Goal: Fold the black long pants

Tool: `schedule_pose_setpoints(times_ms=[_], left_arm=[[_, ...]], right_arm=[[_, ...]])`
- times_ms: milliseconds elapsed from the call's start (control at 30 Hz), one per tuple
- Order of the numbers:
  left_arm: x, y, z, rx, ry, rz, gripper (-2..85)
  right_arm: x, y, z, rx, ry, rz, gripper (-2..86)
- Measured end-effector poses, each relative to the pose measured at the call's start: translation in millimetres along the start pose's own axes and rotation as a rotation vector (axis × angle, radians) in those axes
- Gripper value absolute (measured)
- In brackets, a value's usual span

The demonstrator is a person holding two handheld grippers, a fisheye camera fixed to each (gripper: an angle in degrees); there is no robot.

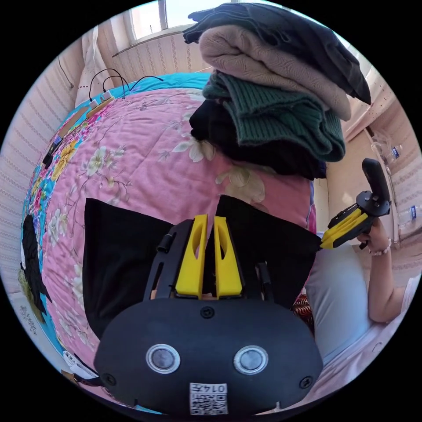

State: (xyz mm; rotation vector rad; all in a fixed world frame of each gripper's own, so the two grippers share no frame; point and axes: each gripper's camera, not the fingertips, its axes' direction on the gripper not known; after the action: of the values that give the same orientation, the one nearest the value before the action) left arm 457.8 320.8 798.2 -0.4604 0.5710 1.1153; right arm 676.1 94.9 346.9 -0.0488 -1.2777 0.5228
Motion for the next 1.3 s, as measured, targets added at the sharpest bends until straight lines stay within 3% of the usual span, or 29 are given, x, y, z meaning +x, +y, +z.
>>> schedule_pose_setpoints(times_ms=[233, 367, 467, 600, 700, 867, 967, 1100, 1200, 1300], left_arm=[[4, -8, 11, -0.057, 0.051, 0.021, 5.5], [-4, -6, -18, 0.008, 0.013, -0.023, 5.2], [-3, -8, -27, 0.044, 0.083, -0.019, 7.1], [13, -19, 7, -0.121, -0.014, 0.077, 2.3], [11, -21, -17, 0.028, -0.016, 0.060, -0.3], [1, -33, 10, -0.066, -0.014, 0.047, -0.4], [-13, -26, 0, -0.013, 0.075, -0.075, 0.5], [1, 24, -63, 0.141, -0.156, -0.081, 0.4], [4, 100, -102, 0.212, -0.160, -0.128, 0.2], [-12, 173, -122, 0.166, -0.172, -0.228, 0.3]], right_arm=[[11, -3, 4, 0.011, -0.003, 0.069, 0.2], [7, -10, 4, 0.035, 0.002, 0.064, 0.2], [8, -15, 7, 0.055, -0.032, 0.074, 0.2], [6, -24, 14, 0.043, -0.059, 0.070, 0.2], [-2, -27, 14, 0.041, -0.008, 0.061, 0.2], [4, -32, 23, 0.084, 0.013, 0.113, 0.2], [5, -36, 37, 0.081, 0.040, 0.138, 0.2], [-4, -38, 43, 0.076, 0.050, 0.149, 0.7], [-20, -35, 41, 0.075, 0.157, 0.178, 1.4], [-52, -41, 41, 0.097, 0.305, 0.133, 2.3]])
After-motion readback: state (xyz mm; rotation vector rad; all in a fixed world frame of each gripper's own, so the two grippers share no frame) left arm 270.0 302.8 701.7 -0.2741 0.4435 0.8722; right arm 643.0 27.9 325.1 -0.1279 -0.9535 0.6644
